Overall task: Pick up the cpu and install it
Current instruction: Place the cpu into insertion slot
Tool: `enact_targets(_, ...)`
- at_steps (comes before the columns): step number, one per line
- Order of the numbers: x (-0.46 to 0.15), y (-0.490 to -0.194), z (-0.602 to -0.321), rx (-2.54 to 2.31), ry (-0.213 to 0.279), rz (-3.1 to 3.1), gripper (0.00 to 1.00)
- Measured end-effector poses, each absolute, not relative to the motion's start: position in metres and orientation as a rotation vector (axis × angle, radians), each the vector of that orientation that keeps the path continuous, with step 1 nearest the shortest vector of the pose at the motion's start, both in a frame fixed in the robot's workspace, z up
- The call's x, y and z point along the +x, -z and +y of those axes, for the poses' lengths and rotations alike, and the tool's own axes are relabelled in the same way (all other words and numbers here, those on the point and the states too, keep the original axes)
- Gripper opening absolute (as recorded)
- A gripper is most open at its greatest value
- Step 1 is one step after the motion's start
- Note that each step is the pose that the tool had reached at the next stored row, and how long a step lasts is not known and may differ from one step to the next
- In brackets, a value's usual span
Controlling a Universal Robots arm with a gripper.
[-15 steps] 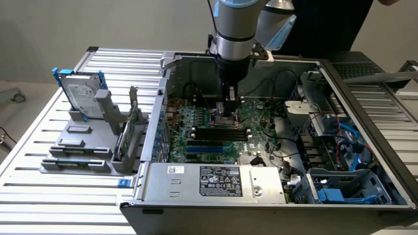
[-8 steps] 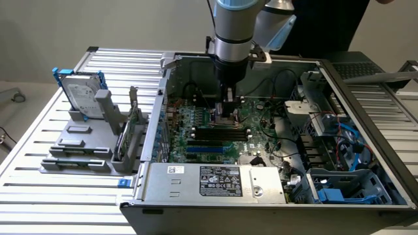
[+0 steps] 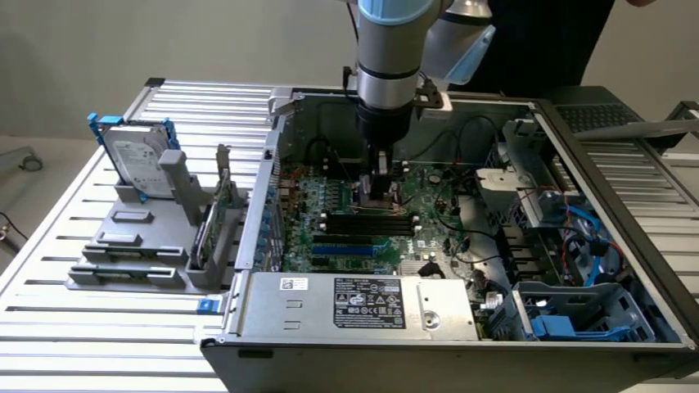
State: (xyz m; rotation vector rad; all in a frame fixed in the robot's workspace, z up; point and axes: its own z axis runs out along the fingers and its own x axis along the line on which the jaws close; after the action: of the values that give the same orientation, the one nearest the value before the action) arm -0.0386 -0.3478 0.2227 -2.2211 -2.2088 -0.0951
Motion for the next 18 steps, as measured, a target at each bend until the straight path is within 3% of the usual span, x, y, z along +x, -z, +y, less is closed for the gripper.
enact_targets(18,-0.0388,-0.2142,-0.3481,-2.224,0.100,-2.202,0.55)
